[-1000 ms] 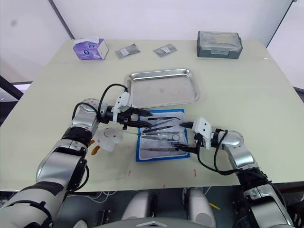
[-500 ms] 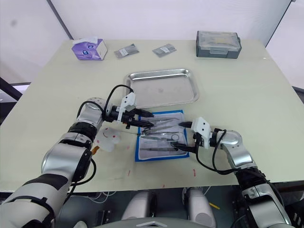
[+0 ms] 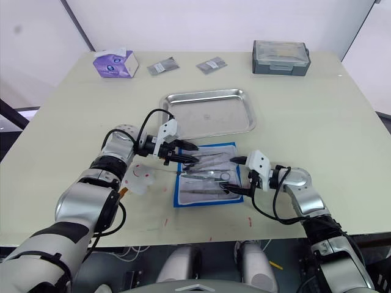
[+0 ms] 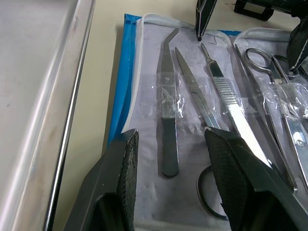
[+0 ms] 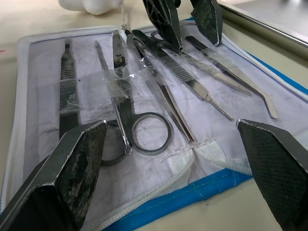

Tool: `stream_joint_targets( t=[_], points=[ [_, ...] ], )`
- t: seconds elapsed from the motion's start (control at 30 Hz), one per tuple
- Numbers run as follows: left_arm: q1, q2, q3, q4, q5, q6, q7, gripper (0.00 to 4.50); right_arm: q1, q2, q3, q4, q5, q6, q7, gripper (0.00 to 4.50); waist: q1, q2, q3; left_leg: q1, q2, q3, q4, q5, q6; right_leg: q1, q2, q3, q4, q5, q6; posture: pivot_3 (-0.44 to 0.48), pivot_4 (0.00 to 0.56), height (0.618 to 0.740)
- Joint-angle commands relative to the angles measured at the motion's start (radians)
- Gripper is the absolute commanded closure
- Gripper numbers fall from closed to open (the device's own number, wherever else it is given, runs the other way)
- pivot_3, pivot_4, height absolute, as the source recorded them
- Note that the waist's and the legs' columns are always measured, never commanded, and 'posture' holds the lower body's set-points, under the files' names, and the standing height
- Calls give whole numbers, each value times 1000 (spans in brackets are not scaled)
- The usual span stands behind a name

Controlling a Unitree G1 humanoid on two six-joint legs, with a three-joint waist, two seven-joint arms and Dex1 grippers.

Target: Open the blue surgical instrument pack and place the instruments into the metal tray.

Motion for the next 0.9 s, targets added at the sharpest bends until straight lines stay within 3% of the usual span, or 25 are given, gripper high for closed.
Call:
stream_joint_targets(
  t=[0.03,0.53,0.9],
  points=[
    [-2,-7,-1,6,15,8,-4,2163,35,6,56,53,-74,71,-41,0,0,0,0,0,0,0,0,0,0,0,0,0,0,0,0,0,150,734],
    [0,-10,2,5,21,8,-2,2163,-14,-7,80,78,-83,159,-25,0,3,0,0,0,0,0,0,0,0,0,0,0,0,0,0,0,150,734],
    [2,-11,2,5,20,10,-6,2163,-2,-37,88,120,-115,43,-13,0,5,1,-1,0,0,0,0,0,0,0,-1,0,0,0,0,0,150,734]
  ],
)
